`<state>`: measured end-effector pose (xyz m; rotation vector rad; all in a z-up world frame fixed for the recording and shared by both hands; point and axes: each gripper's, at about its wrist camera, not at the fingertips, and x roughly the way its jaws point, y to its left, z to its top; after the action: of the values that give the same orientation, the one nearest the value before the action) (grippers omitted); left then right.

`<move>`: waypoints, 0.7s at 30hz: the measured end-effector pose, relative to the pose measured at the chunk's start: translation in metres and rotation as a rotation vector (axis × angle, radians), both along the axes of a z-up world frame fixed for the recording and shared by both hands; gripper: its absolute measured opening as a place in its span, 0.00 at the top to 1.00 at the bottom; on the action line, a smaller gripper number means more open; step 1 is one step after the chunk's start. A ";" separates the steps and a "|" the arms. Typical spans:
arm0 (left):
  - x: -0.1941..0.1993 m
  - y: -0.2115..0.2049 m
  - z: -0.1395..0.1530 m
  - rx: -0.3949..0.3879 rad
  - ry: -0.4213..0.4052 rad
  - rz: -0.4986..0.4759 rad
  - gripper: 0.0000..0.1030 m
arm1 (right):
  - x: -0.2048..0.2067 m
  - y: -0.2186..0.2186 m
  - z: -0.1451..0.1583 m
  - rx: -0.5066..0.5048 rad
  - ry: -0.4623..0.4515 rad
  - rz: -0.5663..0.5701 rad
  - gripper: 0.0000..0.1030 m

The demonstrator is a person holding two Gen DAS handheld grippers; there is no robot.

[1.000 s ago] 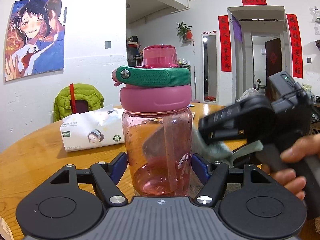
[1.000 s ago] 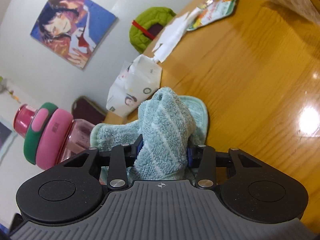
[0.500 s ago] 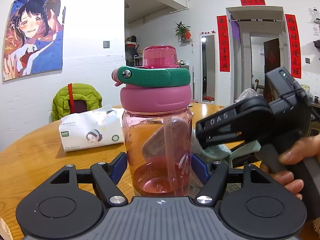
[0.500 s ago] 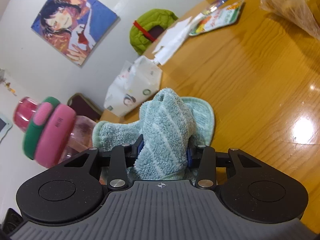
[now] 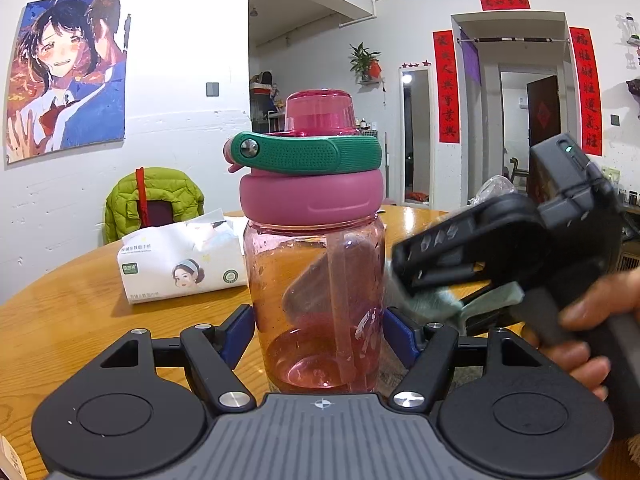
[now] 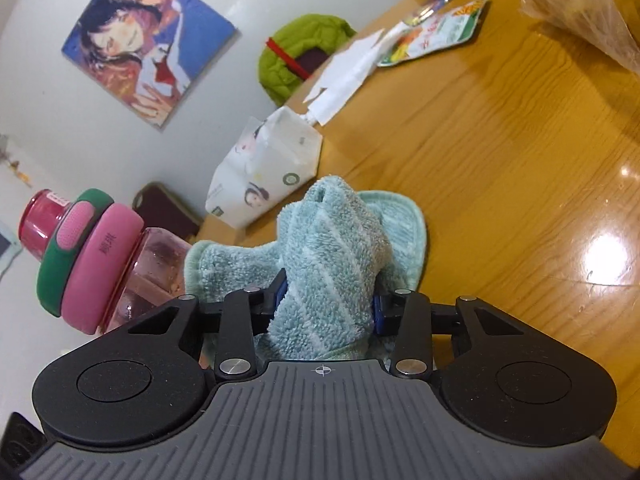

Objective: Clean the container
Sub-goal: 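Hold the bottle raised with the left tool while the right tool scrubs its side with the towel, then hold the bottle with the left tool while the right tool keeps wiping its side with the towel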

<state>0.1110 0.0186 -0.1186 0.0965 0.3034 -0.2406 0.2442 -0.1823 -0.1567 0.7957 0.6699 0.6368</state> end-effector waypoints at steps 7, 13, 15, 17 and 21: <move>-0.016 -0.009 0.006 -0.018 0.007 0.115 0.23 | 0.000 0.000 0.001 -0.038 -0.006 0.005 0.54; -0.022 -0.028 0.000 0.058 -0.001 0.065 0.23 | -0.001 -0.001 0.001 -0.070 -0.010 0.010 0.55; -0.019 -0.022 0.000 0.038 -0.003 0.056 0.24 | -0.001 -0.001 0.002 -0.081 -0.012 0.012 0.55; -0.014 -0.014 0.000 0.013 -0.002 0.042 0.24 | -0.001 -0.001 0.002 -0.092 -0.014 0.013 0.56; -0.003 -0.001 0.002 -0.017 0.007 0.035 0.33 | -0.003 0.008 0.009 -0.108 -0.010 0.016 0.55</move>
<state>0.1083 0.0177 -0.1168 0.0734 0.3099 -0.2085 0.2412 -0.1747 -0.1479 0.6869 0.6966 0.6135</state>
